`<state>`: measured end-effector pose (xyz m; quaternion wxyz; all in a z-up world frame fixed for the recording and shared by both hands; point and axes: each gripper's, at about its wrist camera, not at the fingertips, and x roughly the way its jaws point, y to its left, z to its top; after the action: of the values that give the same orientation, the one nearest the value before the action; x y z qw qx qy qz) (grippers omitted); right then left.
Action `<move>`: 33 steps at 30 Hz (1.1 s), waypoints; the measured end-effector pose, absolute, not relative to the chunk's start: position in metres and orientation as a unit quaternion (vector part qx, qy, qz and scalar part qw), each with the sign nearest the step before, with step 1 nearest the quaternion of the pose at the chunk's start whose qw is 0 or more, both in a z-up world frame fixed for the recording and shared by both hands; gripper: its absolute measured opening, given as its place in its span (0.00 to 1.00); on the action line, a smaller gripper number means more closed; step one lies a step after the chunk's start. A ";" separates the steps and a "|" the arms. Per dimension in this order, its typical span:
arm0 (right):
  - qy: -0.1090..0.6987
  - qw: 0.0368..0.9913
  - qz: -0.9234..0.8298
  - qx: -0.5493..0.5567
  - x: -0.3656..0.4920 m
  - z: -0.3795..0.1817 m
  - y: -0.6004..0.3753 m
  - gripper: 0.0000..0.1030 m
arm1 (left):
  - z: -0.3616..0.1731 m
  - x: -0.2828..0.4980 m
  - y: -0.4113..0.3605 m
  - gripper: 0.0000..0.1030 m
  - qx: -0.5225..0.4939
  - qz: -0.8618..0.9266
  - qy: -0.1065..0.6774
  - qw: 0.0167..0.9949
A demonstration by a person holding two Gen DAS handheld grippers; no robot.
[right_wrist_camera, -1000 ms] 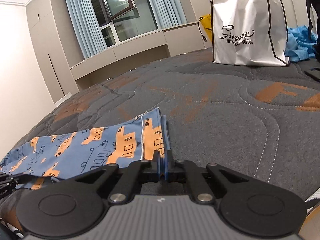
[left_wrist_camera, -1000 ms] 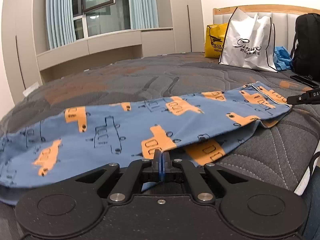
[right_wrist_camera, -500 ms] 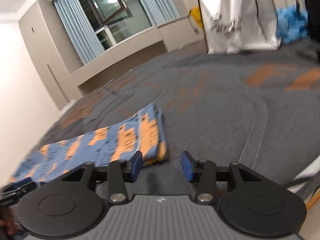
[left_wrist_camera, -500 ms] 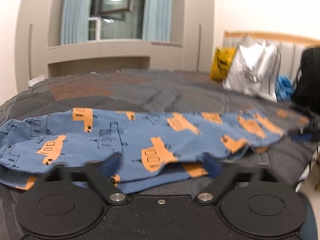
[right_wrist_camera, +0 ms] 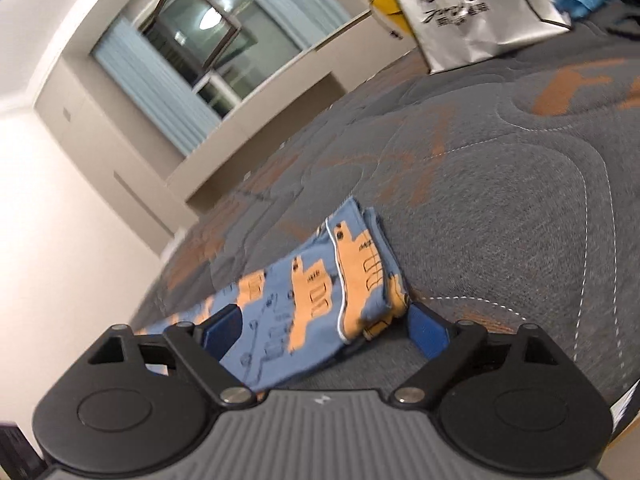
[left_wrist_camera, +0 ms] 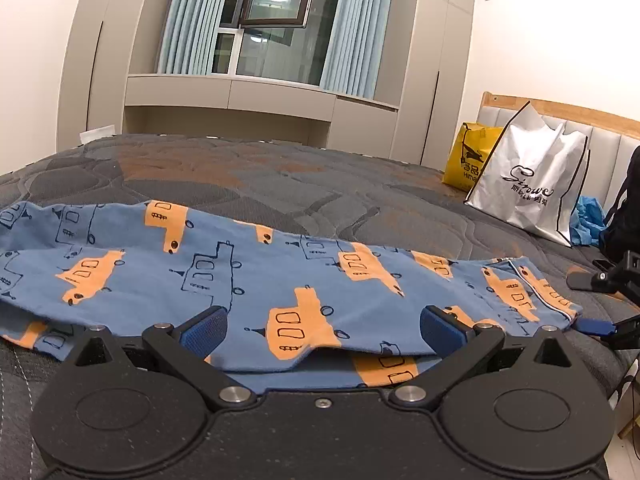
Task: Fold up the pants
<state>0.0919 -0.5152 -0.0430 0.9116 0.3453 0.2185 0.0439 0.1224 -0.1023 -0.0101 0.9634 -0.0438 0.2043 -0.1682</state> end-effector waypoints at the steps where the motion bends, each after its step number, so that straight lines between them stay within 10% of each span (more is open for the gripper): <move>1: 0.212 0.912 0.039 0.350 0.091 -0.044 -0.515 0.88 | -0.011 0.123 -0.103 0.99 -0.045 -0.168 0.206 0.963; 3: 0.203 0.916 0.026 0.346 0.091 -0.045 -0.513 0.76 | -0.012 0.123 -0.103 0.99 -0.047 -0.168 0.211 0.962; 7: 0.213 0.919 -0.016 0.332 0.095 -0.052 -0.509 0.19 | -0.010 0.126 -0.106 0.99 -0.036 -0.156 0.225 0.961; 21: 0.209 0.933 -0.041 0.290 0.101 -0.048 -0.526 0.12 | -0.008 0.134 -0.085 0.99 -0.032 -0.111 0.241 0.964; 26: 0.208 0.943 -0.048 0.255 0.091 -0.044 -0.517 0.33 | -0.003 0.126 -0.062 0.99 -0.050 -0.110 0.229 0.966; 30: 0.206 0.951 -0.058 0.223 0.079 -0.037 -0.506 0.88 | 0.005 0.114 -0.030 0.99 -0.078 -0.086 0.204 0.972; 33: 0.204 0.961 -0.093 0.165 0.079 -0.026 -0.482 1.00 | 0.011 0.105 0.008 0.99 -0.105 -0.044 0.185 0.976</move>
<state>0.0786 -0.4819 -0.0265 0.9606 0.1649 0.2038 -0.0927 0.1050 0.0078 0.0112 0.9762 -0.1047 0.1847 -0.0437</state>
